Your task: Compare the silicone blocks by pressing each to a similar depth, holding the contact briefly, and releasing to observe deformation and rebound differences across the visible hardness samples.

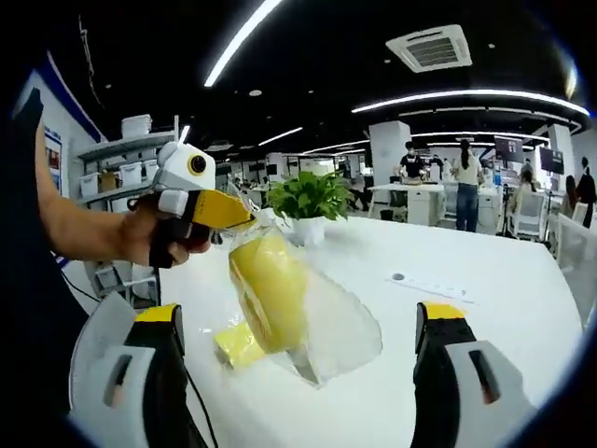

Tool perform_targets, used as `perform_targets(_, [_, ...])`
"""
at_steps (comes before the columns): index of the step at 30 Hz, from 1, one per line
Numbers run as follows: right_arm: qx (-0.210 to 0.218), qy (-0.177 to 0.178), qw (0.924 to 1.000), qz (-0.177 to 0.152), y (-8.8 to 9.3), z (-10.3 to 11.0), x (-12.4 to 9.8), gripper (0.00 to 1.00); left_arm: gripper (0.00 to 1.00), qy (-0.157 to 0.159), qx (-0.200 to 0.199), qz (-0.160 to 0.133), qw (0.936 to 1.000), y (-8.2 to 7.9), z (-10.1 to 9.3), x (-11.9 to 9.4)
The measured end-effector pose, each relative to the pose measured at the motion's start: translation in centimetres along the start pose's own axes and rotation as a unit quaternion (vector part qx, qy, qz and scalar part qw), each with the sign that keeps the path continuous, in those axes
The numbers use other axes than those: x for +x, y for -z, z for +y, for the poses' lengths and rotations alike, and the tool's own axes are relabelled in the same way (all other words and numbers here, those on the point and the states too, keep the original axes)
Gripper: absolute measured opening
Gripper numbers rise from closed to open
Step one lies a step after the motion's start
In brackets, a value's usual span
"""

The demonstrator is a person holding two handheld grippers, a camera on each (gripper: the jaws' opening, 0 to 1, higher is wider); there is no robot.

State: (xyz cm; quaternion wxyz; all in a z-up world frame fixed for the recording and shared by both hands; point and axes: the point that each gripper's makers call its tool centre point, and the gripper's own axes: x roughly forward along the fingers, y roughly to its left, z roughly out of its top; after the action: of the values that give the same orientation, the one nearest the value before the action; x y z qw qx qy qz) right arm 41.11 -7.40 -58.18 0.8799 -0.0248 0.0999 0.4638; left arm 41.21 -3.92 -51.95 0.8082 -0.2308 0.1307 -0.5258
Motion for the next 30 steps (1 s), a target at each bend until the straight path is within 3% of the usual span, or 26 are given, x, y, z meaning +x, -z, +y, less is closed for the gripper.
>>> perform_targets(2, [-0.004,0.012,0.9999,-0.002,0.2,-0.4,-0.5,0.96,0.0,0.001,-0.005,-0.004,1.0,-0.2,0.0,0.1])
perform_targets(5, [0.027,0.031,0.9989,-0.023,0.0,-1.3,-1.7,0.96,0.0,0.003,-0.014,-0.013,0.9998,-0.6,-0.1,0.2])
perform_targets(11, [0.024,0.064,0.9964,-0.05,0.3,-2.1,-4.0,0.96,0.0,-0.004,-0.031,-0.024,0.9992,-0.5,0.3,0.5])
perform_targets(13, [0.051,0.064,0.9948,-0.06,0.6,-2.2,-4.7,0.96,0.0,-0.01,-0.031,-0.021,0.9993,0.1,0.4,0.6])
perform_targets(18, [0.061,0.083,0.9931,-0.055,2.2,-2.8,-6.1,0.97,0.0,-0.017,-0.043,-0.018,0.9988,1.6,0.9,0.7])
perform_targets(30, [0.069,0.093,0.9928,-0.029,4.8,-2.4,-6.9,0.97,0.0,-0.041,-0.096,-0.021,0.9943,5.4,2.2,0.5])
